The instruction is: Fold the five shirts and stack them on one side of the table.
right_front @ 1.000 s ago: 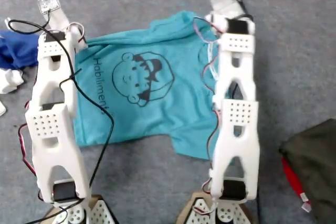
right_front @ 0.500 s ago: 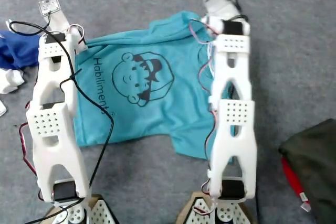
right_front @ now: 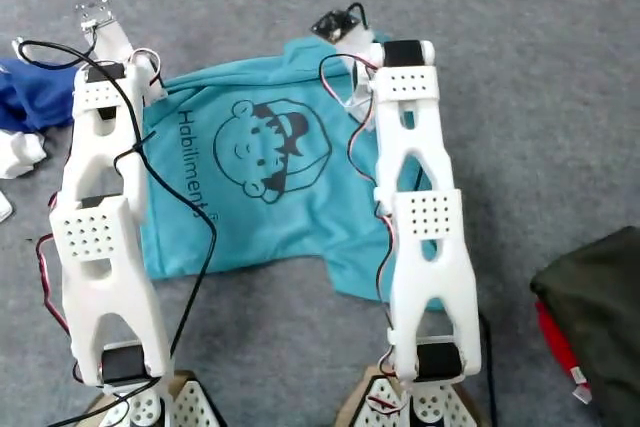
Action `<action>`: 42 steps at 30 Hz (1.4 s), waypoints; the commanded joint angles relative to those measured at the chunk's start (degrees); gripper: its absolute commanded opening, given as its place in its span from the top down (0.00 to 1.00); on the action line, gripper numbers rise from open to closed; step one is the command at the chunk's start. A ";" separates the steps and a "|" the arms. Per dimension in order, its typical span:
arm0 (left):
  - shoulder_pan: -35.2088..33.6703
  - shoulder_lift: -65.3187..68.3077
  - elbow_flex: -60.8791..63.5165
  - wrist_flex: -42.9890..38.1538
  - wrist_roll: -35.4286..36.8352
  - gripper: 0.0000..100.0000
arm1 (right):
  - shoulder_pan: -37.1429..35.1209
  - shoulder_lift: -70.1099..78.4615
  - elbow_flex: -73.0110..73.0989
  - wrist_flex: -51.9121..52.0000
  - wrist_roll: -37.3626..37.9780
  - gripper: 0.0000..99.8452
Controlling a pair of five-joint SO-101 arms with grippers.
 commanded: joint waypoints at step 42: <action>-5.98 -0.66 -10.73 12.75 -2.02 0.98 | 11.03 -50.77 64.57 -1.49 6.77 0.75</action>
